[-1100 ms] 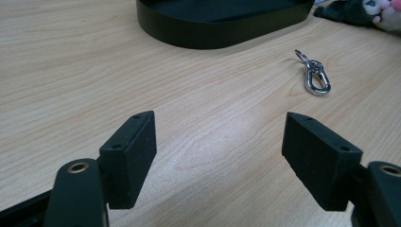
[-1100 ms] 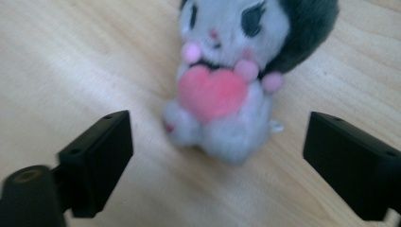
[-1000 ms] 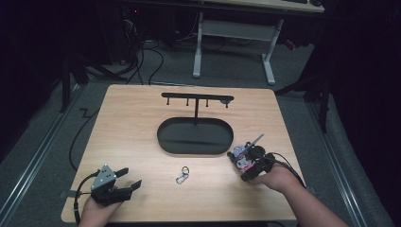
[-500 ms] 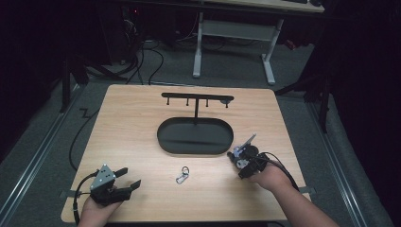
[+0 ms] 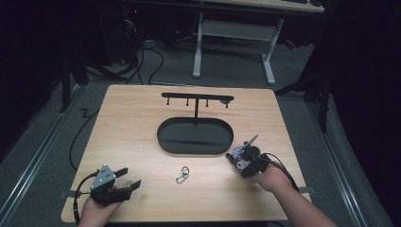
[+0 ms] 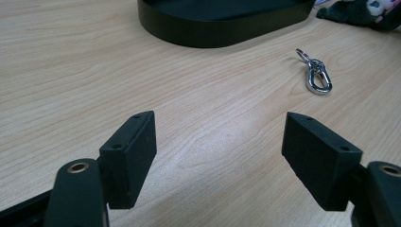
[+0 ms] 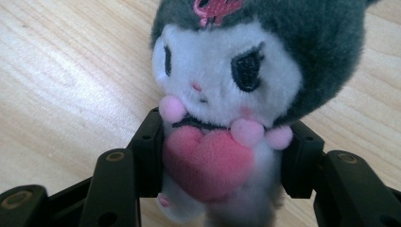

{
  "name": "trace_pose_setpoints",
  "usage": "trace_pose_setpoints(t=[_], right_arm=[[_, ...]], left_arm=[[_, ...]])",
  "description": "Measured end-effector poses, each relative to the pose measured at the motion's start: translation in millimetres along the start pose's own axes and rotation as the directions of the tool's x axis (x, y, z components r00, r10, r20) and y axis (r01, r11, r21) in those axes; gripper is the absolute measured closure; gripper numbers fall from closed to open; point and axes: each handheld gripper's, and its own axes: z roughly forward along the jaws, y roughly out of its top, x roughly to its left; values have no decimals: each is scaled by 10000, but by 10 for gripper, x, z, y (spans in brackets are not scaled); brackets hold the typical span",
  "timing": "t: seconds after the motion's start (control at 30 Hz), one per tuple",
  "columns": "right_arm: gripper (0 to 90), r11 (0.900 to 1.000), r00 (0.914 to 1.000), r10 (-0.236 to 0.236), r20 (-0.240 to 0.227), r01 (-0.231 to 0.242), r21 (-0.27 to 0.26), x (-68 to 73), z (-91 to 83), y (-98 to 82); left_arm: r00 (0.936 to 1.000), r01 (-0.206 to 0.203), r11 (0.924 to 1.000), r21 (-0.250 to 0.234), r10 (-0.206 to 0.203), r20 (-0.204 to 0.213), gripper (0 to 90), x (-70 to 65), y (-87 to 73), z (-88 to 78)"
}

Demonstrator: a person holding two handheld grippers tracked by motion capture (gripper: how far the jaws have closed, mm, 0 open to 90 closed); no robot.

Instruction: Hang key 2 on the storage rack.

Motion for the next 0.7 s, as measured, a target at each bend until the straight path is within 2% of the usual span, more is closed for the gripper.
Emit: trace_pose_setpoints(t=[0.03,0.07,0.33,0.47,0.5,0.6,0.7], right_arm=[[461,9999,9999,140,-57,-139,39,5,-9,-6],[466,10000,10000,-15,-45,15,-30,-7,-20,-13],[468,9997,9991,65,-431,-75,-233,-30,-170,-47],[467,9988,9969,256,-750,-286,-392,-51,-260,-58],[467,9976,9940,427,-1005,-479,-500,-67,-315,-65],[467,9953,9886,613,-1374,-708,-656,-87,-396,-72],[467,9951,9872,642,-1458,-743,-648,-85,-447,-71]], left_arm=[[10000,-1,10000,-5,1,4,276,1,1,-1],[10000,1,10000,-8,-1,7,276,1,1,-1],[10000,17,10000,-10,-17,73,276,-2,0,3],[10000,15,10000,0,-15,79,276,-3,-2,6],[10000,12,10000,-3,-12,87,276,-3,-1,7],[9999,9,10000,-6,-9,101,276,-5,-2,10],[9999,2,10000,25,-2,131,276,-5,-3,13]])
